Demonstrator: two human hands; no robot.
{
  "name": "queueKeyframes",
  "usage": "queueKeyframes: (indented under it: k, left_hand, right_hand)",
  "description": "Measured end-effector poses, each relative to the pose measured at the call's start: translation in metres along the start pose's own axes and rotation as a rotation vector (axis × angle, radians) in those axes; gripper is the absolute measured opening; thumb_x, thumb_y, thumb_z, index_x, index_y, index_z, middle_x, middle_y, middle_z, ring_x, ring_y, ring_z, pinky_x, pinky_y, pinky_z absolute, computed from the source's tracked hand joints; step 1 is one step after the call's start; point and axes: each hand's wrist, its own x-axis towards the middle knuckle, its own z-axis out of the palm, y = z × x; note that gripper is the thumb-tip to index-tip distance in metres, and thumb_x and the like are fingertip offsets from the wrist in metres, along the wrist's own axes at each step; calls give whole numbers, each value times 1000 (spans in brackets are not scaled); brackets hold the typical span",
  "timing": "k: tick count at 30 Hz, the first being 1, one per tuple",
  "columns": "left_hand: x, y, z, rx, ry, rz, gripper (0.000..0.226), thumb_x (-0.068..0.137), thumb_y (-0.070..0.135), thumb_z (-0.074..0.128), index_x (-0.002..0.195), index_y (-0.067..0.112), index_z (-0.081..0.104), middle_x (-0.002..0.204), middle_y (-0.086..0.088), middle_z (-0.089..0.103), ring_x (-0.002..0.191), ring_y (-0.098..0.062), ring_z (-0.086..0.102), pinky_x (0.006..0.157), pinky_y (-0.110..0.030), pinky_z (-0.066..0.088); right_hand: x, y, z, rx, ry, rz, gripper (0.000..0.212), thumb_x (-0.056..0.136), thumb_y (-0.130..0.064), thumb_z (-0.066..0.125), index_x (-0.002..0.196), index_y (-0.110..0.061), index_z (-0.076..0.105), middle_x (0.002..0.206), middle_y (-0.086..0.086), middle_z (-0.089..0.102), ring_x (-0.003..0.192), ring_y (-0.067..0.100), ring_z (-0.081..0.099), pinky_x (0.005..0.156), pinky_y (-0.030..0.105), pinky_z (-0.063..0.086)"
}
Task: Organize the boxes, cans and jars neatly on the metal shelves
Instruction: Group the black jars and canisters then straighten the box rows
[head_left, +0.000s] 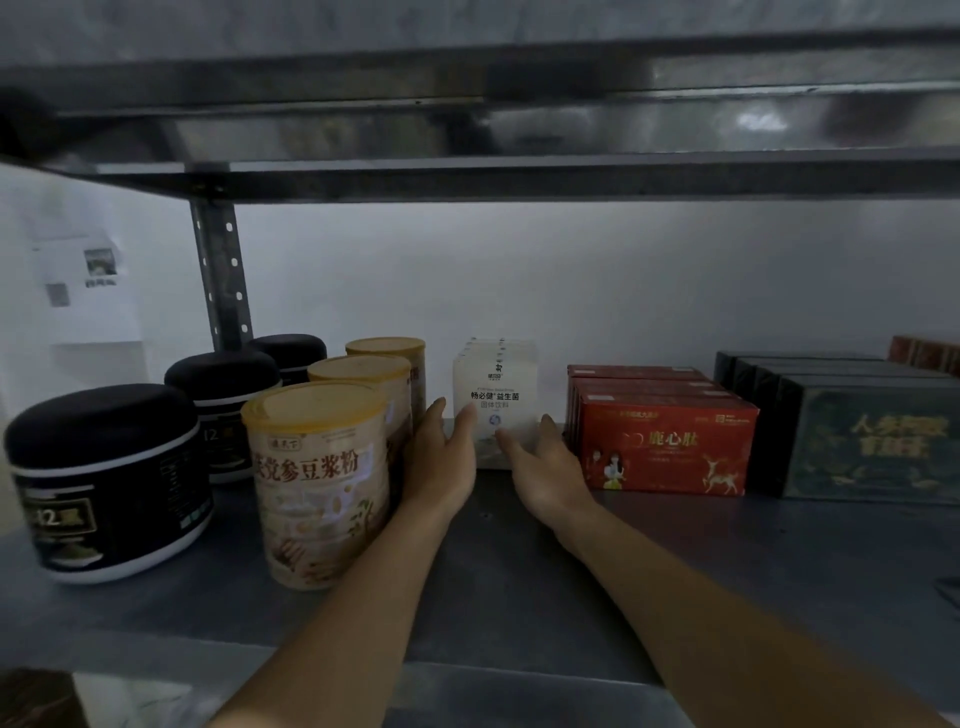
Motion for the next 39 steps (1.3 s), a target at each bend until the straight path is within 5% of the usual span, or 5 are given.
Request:
queueKeyframes:
  k: [12, 18, 24, 29, 39]
  left_hand:
    - [-55, 24, 6, 207, 72, 175, 35, 91, 31, 62, 121, 15, 56, 121, -4, 60, 105, -16, 56, 83, -29, 45]
    - [-71, 46, 54, 252, -96, 262, 66, 86, 35, 70, 143, 21, 40, 142, -3, 49, 129, -21, 46, 100, -32, 38]
    - [-59, 40, 90, 106, -166, 150, 88, 81, 33, 76, 151, 26, 23, 151, 0, 39, 137, -20, 38, 112, -37, 33]
    - [-50, 35, 100, 128, -201, 171, 76, 79, 28, 79, 141, 26, 35, 124, 12, 49, 112, -5, 43, 94, -24, 34]
    - [-27, 21, 107, 105, -262, 200, 65, 83, 22, 74, 138, 31, 40, 120, 17, 51, 115, -4, 46, 98, -25, 36]
  right_hand:
    - [-83, 9, -91, -455, 186, -47, 60, 74, -44, 81, 121, -15, 58, 115, -1, 64, 95, 9, 56, 76, 17, 43]
    - [-79, 26, -171, -476, 195, -99, 88, 71, -44, 83, 141, -15, 38, 131, 1, 58, 117, 19, 57, 89, 19, 40]
    - [-51, 43, -198, -312, 169, 17, 82, 79, -40, 79, 141, -10, 34, 134, 7, 54, 119, 25, 54, 89, 26, 43]
    - [-29, 52, -195, -244, 191, 24, 65, 79, -38, 79, 127, -10, 47, 121, 5, 63, 106, 20, 60, 77, 22, 45]
    - [-1, 61, -191, -174, 215, -6, 62, 80, -35, 78, 129, -10, 48, 122, 4, 62, 109, 19, 60, 82, 19, 43]
